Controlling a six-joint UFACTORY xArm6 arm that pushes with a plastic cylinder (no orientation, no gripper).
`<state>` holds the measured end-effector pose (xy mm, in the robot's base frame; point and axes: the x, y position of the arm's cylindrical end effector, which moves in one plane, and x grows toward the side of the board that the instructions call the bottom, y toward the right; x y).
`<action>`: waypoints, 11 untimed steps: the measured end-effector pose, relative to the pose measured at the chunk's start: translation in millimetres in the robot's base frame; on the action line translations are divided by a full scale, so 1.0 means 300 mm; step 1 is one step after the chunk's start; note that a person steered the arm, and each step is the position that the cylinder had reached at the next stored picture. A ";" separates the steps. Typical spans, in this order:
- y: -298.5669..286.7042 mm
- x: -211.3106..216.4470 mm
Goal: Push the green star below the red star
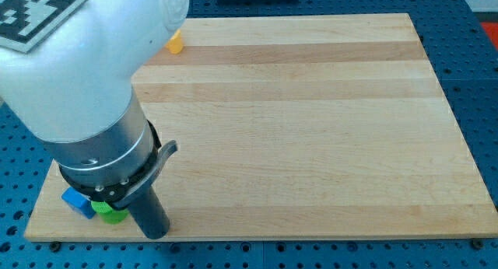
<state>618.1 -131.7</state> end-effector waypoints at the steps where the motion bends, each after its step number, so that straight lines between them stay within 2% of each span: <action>1: -0.032 0.000; 2: -0.147 0.002; 11: -0.191 0.002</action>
<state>618.7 -188.9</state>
